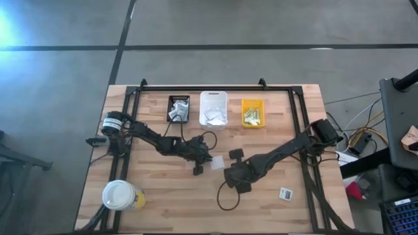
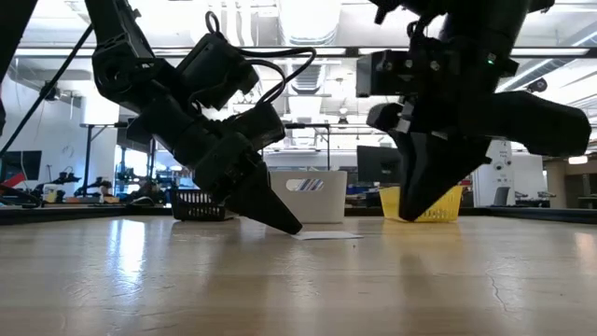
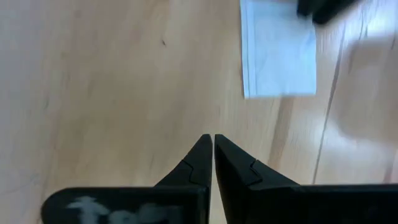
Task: Pick & Place First Aid Supplies
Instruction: Put the blue bandage into the white bin
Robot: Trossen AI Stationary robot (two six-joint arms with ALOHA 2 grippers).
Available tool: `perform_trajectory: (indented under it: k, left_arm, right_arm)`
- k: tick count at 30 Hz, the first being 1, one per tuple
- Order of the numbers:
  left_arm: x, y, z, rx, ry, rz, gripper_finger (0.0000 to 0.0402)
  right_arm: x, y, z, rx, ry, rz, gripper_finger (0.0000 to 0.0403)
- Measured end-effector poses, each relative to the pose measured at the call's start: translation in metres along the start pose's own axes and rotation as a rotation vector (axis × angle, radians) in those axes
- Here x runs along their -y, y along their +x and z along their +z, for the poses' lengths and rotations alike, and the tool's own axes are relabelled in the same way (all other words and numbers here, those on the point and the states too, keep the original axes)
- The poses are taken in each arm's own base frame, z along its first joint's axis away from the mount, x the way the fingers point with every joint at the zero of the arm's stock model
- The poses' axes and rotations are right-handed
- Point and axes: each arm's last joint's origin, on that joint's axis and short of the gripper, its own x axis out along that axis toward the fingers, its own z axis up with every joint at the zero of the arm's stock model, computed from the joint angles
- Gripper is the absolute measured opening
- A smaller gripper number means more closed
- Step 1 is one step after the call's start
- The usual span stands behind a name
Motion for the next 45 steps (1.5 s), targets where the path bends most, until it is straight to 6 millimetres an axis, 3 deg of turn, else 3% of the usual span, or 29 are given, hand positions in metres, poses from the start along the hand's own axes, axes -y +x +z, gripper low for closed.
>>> perform_trajectory:
  k: [7, 16, 29, 45]
  left_arm:
    - [0.000, 0.000, 0.000, -0.001, 0.000, -0.001, 0.0056]
    - [0.000, 0.000, -0.001, -0.004, -0.002, -0.017, 0.0057]
    - [0.000, 0.000, 0.000, -0.003, -0.018, -0.022, 0.0057]
    - [0.001, 0.000, -0.002, -0.023, -0.168, -0.032, 0.0053]
  right_arm:
    - [-0.002, 0.002, 0.008, 0.107, -0.225, -0.002, 0.0056]
    - [-0.005, 0.028, -0.003, 0.052, -0.418, -0.203, 0.0109]
    - [-0.011, 0.045, 0.002, 0.078, -0.511, -0.313, 0.0094]
    - [-0.010, 0.048, 0.008, 0.171, -0.383, -0.304, 0.0088]
